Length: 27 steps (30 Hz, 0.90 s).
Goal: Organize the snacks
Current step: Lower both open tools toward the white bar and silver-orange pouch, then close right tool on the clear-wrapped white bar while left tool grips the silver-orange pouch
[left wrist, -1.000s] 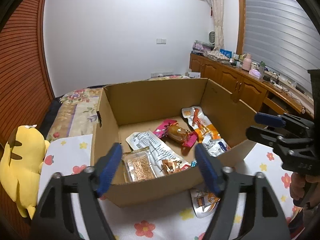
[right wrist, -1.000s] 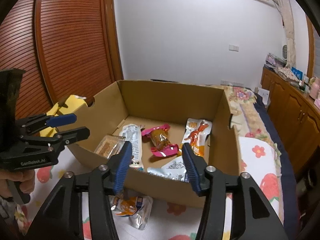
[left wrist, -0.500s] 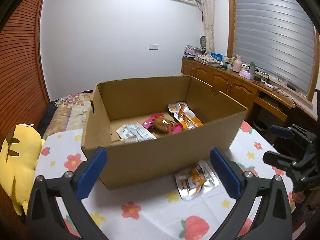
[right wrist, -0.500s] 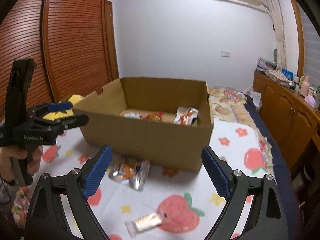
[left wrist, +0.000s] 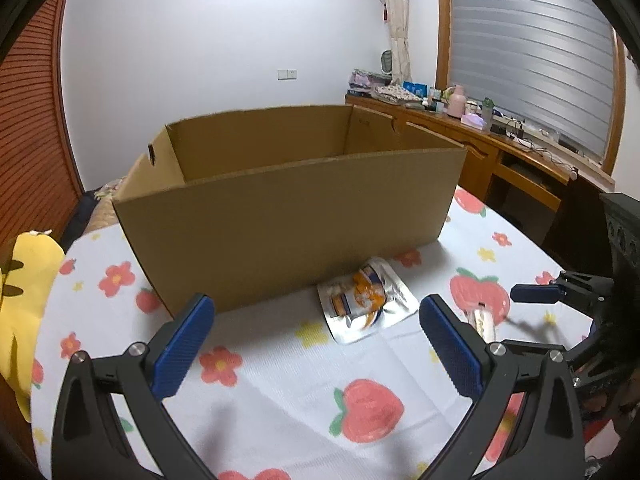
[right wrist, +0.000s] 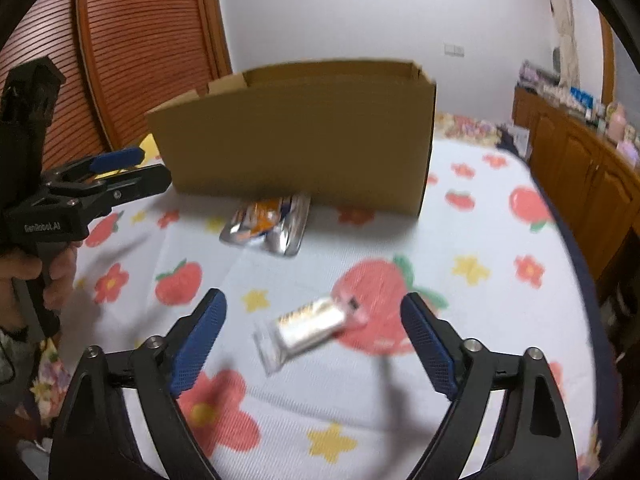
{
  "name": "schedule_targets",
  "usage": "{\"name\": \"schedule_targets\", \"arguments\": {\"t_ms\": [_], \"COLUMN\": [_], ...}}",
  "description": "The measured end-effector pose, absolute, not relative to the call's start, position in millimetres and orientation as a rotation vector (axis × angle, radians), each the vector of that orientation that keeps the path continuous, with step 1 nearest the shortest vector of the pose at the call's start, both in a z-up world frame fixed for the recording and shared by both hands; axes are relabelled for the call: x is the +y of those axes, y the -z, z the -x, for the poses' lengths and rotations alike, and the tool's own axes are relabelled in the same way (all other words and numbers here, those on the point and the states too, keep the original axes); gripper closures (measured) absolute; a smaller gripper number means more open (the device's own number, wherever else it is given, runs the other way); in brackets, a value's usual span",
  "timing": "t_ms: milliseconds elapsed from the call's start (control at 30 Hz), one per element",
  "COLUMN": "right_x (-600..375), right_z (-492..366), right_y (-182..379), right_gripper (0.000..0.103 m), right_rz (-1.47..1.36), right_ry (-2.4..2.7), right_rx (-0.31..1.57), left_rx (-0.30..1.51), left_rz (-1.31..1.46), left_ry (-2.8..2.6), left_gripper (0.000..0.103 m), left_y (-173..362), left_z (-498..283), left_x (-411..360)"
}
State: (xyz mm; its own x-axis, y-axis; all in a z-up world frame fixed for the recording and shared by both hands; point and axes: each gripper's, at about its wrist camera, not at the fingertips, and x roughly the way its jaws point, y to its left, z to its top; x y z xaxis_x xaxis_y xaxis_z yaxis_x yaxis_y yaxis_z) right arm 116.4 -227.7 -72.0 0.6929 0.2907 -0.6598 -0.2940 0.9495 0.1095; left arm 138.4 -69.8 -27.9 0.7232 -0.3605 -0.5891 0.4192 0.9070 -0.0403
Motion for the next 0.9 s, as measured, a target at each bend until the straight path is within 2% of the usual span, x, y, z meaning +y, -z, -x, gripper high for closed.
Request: {"name": "schedule_targets", "arguments": {"t_ms": [100, 500, 600, 633, 800, 900], "right_x": [-228.7, -221.0, -218.7, -218.1, -229.9, -241.3], "right_z": [-115.5, -125.4, -128.9, -128.7, -127.4, -128.7], "right_y": [81.4, 90.6, 90.4, 90.2, 89.6, 86.8], "right_gripper": [0.021, 0.049, 0.070, 0.083, 0.083, 0.083], "right_rz": [-0.030, -0.052, -0.017, 0.002, 0.027, 0.028], "right_ry": [-0.341, -0.329, -0.310, -0.303, -0.291, -0.282], "right_rx": [0.772, 0.835, 0.853, 0.852, 0.852, 0.846], "left_rx": [0.640, 0.667, 0.669, 0.668, 0.681, 0.694], "left_rz": [-0.087, -0.104, -0.139, -0.151, -0.201, -0.238], "left_ry": [0.431, 0.426, 0.443, 0.451, 0.492, 0.516], "left_gripper": [0.000, 0.001, 0.001, 0.002, 0.002, 0.006], "left_y": [32.2, 41.5, 41.0, 40.9, 39.5, 39.2], "left_z": [-137.0, -140.2, -142.1, -143.0, -153.5, -161.1], "left_x": [-69.6, -70.8, -79.3, -82.7, -99.2, -111.9]}}
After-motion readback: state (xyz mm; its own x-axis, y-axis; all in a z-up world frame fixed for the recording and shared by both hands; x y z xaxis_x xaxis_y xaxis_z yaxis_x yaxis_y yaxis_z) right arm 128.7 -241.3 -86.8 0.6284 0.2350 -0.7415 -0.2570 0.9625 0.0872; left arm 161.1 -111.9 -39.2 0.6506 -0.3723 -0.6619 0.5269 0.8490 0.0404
